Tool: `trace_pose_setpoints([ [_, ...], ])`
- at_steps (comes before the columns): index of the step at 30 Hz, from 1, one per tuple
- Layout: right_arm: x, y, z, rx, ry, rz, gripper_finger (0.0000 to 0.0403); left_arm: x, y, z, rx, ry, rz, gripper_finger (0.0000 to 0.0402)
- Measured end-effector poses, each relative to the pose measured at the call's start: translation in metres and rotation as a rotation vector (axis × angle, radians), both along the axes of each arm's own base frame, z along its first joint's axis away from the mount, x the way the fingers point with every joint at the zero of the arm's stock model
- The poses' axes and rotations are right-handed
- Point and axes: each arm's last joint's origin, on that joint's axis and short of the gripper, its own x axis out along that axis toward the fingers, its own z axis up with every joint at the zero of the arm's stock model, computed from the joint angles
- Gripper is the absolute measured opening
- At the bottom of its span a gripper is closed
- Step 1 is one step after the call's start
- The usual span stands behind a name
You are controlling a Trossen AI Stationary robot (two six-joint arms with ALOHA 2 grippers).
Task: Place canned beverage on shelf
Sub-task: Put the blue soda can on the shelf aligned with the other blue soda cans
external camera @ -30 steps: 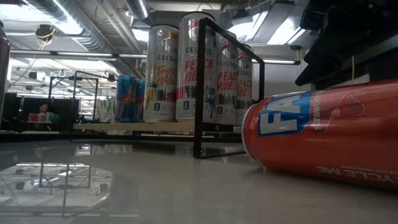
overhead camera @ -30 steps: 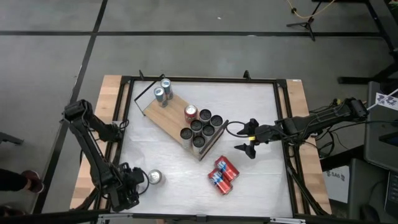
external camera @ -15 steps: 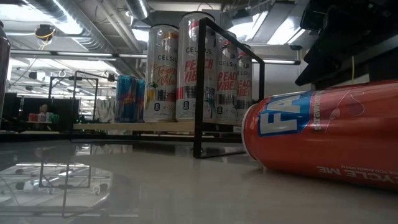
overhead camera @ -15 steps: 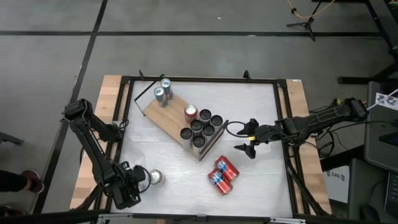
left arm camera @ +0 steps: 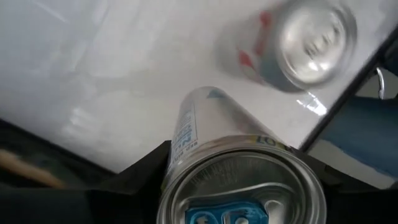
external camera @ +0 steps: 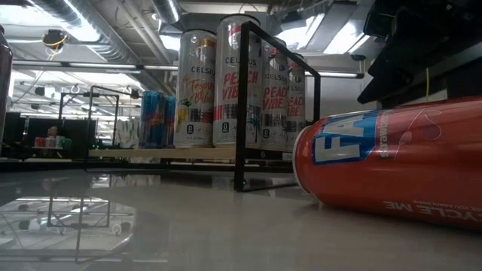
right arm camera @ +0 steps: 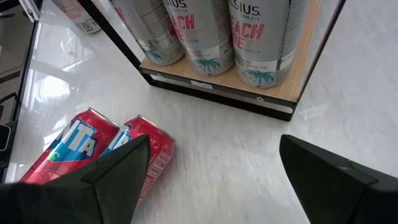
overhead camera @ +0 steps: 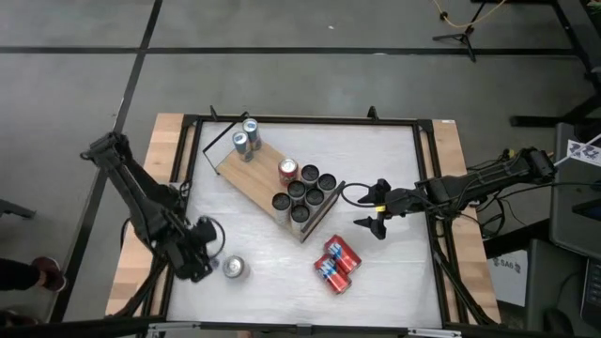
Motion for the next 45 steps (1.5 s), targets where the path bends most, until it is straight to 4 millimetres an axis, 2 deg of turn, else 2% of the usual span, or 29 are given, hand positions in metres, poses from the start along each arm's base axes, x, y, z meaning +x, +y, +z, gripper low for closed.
trace_pose_setpoints([
  [8, 0.0, 0.0, 0.0, 0.0, 0.0, 0.001, 0.0353, -0.015, 0.063, 0.027, 0.059, 0.011, 0.03, 0.0225],
  [15, 0.0, 0.0, 0.0, 0.0, 0.0, 0.0, 0.0353, -0.016, 0.105, 0.036, 0.158, -0.022, 0.024, 0.0226],
  [23, 0.0, 0.0, 0.0, 0.0, 0.0, 0.0, 0.0353, 0.001, 0.139, 0.034, 0.224, -0.016, -0.034, 0.0226],
  [36, 0.0, 0.0, 0.0, 0.0, 0.0, 0.001, 0.0353, 0.015, 0.199, 0.035, 0.296, -0.092, -0.081, 0.0226],
  [45, 0.0, 0.0, 0.0, 0.0, 0.0, 0.0, 0.0353, 0.033, 0.238, 0.013, 0.266, 0.028, -0.174, 0.0227],
])
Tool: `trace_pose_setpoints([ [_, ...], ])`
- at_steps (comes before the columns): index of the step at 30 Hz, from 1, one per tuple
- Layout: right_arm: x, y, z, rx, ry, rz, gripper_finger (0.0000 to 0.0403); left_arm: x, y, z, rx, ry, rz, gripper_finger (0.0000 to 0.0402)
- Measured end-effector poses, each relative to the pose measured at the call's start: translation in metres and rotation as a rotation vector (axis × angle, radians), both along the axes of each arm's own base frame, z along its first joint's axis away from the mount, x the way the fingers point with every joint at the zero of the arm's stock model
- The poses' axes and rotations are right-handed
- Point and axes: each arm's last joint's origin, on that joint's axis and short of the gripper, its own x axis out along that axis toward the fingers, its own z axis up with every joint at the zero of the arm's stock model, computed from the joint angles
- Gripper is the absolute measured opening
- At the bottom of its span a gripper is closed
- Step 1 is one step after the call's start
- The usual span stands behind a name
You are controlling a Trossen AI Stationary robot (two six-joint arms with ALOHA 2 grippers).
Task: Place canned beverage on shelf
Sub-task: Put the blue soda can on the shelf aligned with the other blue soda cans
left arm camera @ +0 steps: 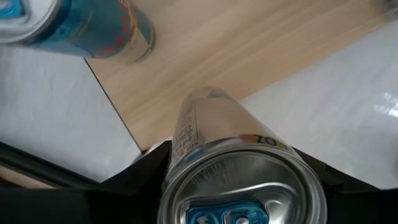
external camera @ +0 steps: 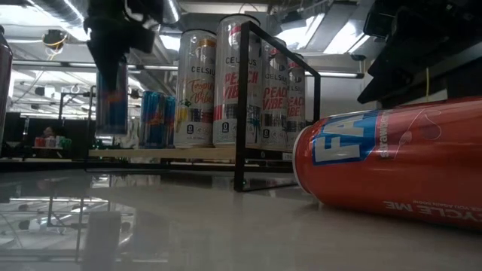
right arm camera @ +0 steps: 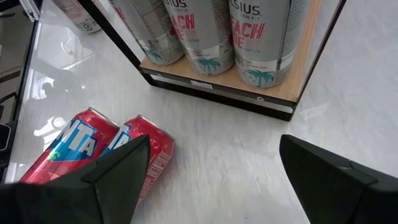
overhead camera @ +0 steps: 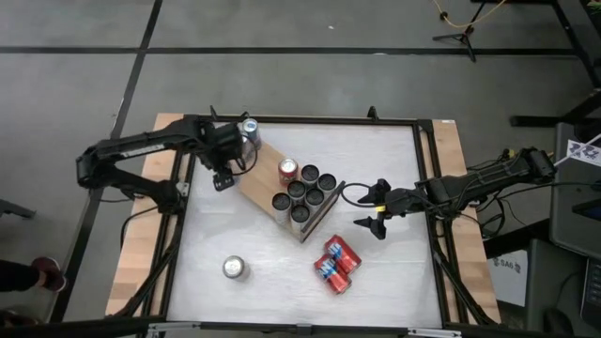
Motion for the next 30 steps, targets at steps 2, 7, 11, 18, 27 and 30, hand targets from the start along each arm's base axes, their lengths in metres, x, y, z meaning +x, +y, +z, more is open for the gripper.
trace_pose_setpoints([
  [2, 0.0, 0.0, 0.0, 0.0, 0.0, 0.0, 0.0353, 0.004, 0.008, -0.006, -0.007, 0.033, -0.021, 0.0227],
  [7, 0.0, 0.0, 0.0, -0.001, 0.0, -0.001, 0.0353, 0.009, 0.022, -0.016, -0.053, 0.052, -0.037, 0.0227],
  [11, 0.0, -0.001, 0.0, -0.019, -0.005, -0.022, 0.0353, 0.009, 0.032, -0.016, -0.033, 0.023, -0.018, 0.0227],
  [18, 0.0, -0.001, 0.0, -0.029, -0.008, -0.033, 0.0353, 0.002, 0.046, -0.016, -0.021, 0.018, 0.029, 0.0227],
  [27, 0.0, -0.001, 0.0, -0.029, -0.008, -0.033, 0.0353, -0.005, 0.057, -0.016, -0.017, 0.014, 0.051, 0.0227],
  [30, 0.0, -0.001, 0.0, -0.029, -0.008, -0.033, 0.0353, -0.006, 0.058, -0.016, -0.017, 0.01, 0.056, 0.0227],
])
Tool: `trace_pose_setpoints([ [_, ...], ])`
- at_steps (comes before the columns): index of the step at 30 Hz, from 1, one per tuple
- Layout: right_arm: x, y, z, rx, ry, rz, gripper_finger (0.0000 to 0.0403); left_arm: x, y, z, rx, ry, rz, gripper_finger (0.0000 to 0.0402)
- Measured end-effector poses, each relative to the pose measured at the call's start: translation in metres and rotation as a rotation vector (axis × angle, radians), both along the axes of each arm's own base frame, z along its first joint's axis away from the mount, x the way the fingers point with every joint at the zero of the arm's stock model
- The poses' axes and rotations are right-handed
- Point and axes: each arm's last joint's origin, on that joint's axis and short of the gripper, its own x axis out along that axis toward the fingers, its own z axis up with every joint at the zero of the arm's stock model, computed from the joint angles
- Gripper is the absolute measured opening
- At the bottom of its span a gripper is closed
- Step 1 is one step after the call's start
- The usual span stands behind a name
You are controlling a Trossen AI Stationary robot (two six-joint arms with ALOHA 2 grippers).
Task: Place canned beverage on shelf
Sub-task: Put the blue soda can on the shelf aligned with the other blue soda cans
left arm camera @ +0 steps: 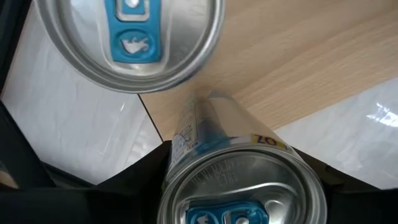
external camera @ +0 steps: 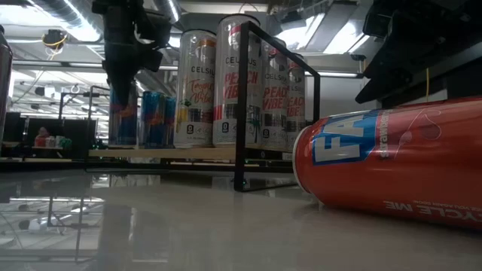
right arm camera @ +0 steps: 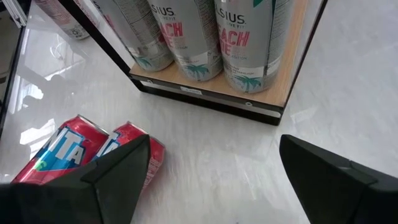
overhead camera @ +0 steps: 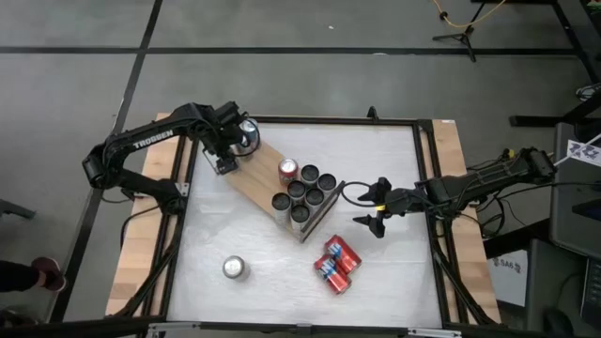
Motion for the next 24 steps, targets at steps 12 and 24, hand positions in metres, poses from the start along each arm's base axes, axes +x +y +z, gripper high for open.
trace_pose_setpoints([
  [12, 0.0, 0.0, 0.0, 0.0, 0.0, 0.0, 0.0353, 0.0014, 0.0013, 0.0003, 0.019, -0.011, -0.011, 0.0229],
  [24, 0.0, 0.0, 0.0, 0.001, 0.0, 0.0, 0.0353, 0.0014, 0.0012, 0.0006, 0.019, -0.012, -0.011, 0.0263],
])
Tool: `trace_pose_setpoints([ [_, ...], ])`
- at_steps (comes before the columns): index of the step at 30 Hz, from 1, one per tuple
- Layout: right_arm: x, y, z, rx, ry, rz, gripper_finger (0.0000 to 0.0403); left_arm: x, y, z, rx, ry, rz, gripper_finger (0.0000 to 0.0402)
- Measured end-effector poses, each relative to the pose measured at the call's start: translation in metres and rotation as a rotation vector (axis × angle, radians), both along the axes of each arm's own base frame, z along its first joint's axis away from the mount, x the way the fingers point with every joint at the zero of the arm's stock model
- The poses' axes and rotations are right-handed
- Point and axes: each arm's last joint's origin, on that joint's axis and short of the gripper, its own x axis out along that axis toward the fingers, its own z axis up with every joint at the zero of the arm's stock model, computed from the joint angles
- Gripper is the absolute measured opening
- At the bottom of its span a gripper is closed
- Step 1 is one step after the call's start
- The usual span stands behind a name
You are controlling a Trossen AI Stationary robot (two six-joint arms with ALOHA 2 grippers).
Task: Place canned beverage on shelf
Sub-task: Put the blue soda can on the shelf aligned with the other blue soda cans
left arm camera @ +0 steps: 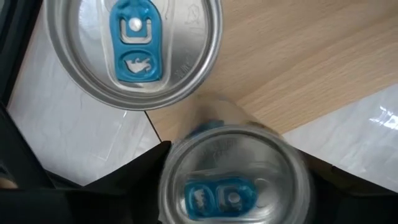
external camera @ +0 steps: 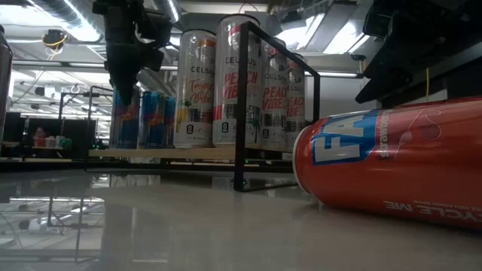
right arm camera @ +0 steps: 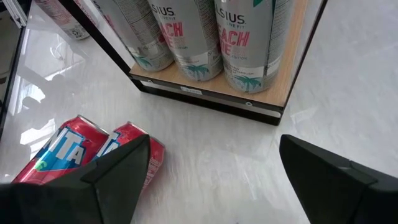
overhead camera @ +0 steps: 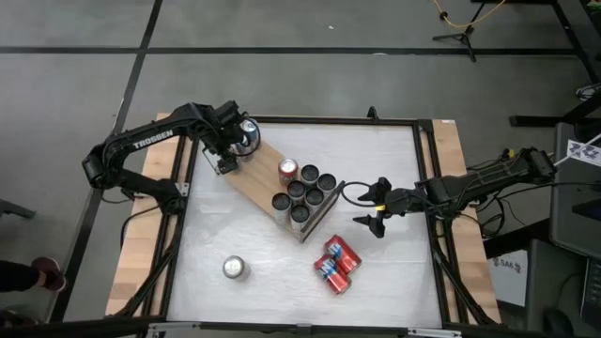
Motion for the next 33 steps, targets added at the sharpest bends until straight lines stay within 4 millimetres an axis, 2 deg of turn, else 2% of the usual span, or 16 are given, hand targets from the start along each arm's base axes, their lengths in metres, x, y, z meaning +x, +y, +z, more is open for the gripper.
trace_pose_setpoints([
  [19, 0.0, 0.0, 0.0, 0.0, 0.0, 0.0, 0.0353, -0.001, 0.001, 0.001, 0.041, 0.024, 0.064, 0.0266],
  [33, 0.0, 0.0, 0.0, 0.0, 0.0, 0.0, 0.0353, -0.012, -0.006, 0.014, 0.092, -0.017, 0.071, 0.0266],
])
